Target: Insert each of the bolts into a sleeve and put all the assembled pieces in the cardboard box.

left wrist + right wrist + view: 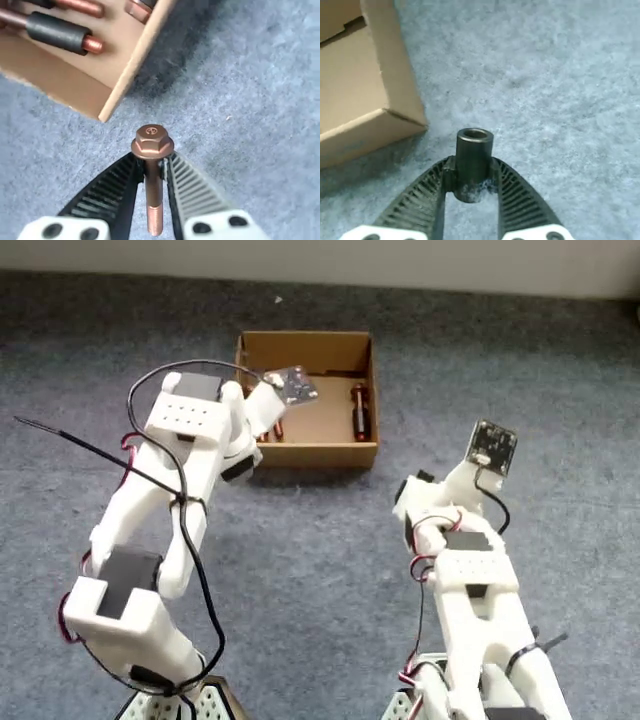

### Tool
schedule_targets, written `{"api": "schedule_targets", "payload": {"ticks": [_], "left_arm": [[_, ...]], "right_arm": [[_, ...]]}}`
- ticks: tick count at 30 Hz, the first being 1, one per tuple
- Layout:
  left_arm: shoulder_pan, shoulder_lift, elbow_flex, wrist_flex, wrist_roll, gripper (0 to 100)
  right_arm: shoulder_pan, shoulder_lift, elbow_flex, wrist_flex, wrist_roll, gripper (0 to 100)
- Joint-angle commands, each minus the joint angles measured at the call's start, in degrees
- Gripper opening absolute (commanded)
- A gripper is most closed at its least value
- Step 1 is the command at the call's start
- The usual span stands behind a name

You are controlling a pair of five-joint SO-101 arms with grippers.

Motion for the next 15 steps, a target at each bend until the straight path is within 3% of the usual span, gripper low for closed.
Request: {"api": "schedule_targets", "payload": {"ticks": [1,9,15], "left_arm": [[0.92,-13.41,11.38,-9.67,8.88,1],[1.71,-46.20,36.35,-22.86,22.77,0],[1.98,-60.18,44.97,-28.57,32.53,0]], "right_arm": [[-3.47,-10.59,3.30,-0.92,3.08,0.5],[-10.24,-29.85,13.93,-0.84,5.01,0.5],[-17.80,-36.53,20.35,-0.92,12.75,0.5]]}}
